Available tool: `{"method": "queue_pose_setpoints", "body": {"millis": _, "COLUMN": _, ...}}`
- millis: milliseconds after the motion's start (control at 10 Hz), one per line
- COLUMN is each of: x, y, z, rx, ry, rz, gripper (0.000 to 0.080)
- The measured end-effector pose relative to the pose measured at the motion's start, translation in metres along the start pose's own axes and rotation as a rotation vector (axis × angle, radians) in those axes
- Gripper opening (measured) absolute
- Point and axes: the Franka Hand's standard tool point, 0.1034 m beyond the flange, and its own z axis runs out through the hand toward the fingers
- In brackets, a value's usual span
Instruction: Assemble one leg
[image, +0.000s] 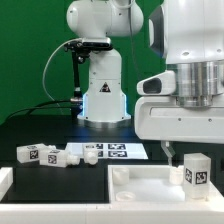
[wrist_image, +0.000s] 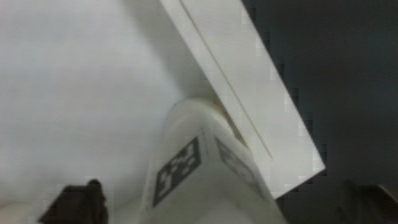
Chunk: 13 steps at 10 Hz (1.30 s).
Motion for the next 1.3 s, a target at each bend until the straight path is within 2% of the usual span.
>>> {"method": "queue_pose_setpoints", "body": {"millis": 100, "x": -0.001, "y": -0.006, "z": -0.001, "rx": -0.015, "ry": 0.014, "rz": -0.238, "gripper": 0.0649}}
{"method": "queue_pose_setpoints", "body": {"millis": 200, "x": -0.005, "y": -0.013, "z": 0.0, "rx": -0.018, "ry": 0.017, "rz": -0.351, "gripper": 0.0649}}
{"method": "queue_pose_setpoints", "body": {"millis": 300, "x": -0.005, "y": -0.012, "z": 0.0, "rx": -0.015, "ry": 0.016, "rz": -0.31, "gripper": 0.0647}}
{"method": "queue_pose_setpoints", "body": {"millis": 500, "x": -0.004, "y": -0.011, "z": 0.0, "rx": -0.017, "ry": 0.017, "rz": -0.308, "gripper": 0.0387}}
{"method": "queue_pose_setpoints", "body": {"millis": 600, "x": -0.001, "y": -0.006, "z": 0.0, "rx": -0.02, "ry": 0.02, "rz": -0.188, "gripper": 0.0387}}
{"method": "queue_pose_setpoints", "body": {"millis": 700, "x": 0.001, "y": -0.002, "z": 0.001, "rx": -0.024, "ry": 0.022, "rz": -0.053, "gripper": 0.0301}}
{"method": "queue_pose_setpoints", "body": {"millis": 1000, "x": -0.003, "y": -0.002, "z": 0.004, "rx": -0.039, "ry": 0.012, "rz": 0.286, "gripper": 0.0293}}
{"method": "queue_pose_setpoints", "body": {"millis": 1200, "x": -0.003, "y": -0.002, "z": 0.005, "rx": -0.015, "ry": -0.002, "rz": 0.572, "gripper": 0.029}}
{"method": "queue_pose_setpoints", "body": {"millis": 1300, "x": -0.002, "y": -0.002, "z": 0.006, "rx": 0.02, "ry": -0.004, "rz": 0.771, "gripper": 0.029}}
